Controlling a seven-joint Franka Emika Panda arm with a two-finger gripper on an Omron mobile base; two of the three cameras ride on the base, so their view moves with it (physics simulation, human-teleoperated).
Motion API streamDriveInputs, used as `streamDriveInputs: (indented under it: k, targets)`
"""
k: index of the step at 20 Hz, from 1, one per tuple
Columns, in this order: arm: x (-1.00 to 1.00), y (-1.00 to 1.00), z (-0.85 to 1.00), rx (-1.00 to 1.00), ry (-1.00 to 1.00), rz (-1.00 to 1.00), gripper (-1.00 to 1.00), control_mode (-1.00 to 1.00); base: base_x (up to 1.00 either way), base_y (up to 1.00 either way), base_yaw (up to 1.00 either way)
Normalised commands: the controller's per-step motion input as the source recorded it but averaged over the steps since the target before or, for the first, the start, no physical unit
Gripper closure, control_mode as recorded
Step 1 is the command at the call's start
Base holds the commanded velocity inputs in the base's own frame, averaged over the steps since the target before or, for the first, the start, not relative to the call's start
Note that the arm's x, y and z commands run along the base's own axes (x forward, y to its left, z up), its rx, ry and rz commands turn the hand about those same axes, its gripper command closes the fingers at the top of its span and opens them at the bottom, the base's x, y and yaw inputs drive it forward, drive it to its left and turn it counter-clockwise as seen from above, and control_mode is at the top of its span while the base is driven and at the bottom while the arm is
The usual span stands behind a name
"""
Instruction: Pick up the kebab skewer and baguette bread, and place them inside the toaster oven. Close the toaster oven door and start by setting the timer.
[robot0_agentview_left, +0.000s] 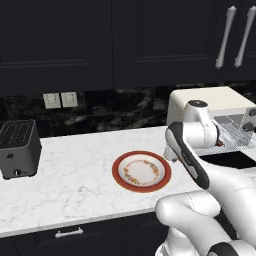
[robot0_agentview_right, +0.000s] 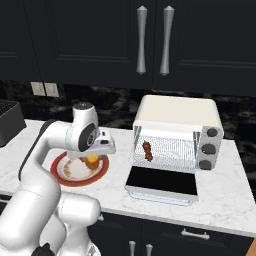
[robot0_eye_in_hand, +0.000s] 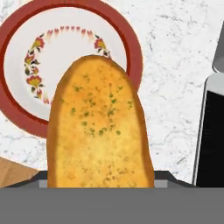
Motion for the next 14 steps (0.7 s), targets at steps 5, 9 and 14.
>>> streamDriveInputs:
  k: [5,9,14]
  targets:
    - [0.14,-1.00,0.47,0.00,-0.01,-0.35,1.00,-1.00,0.00,0.00,0.00]
    - [0.46,-1.00,0.22,0.00,0.00,-0.30,1.00,-1.00,0.00,0.00,0.00]
    - [0.49,-1.00,0.04,0.00,-0.01,-0.29,1.00,-1.00,0.00,0.00,0.00]
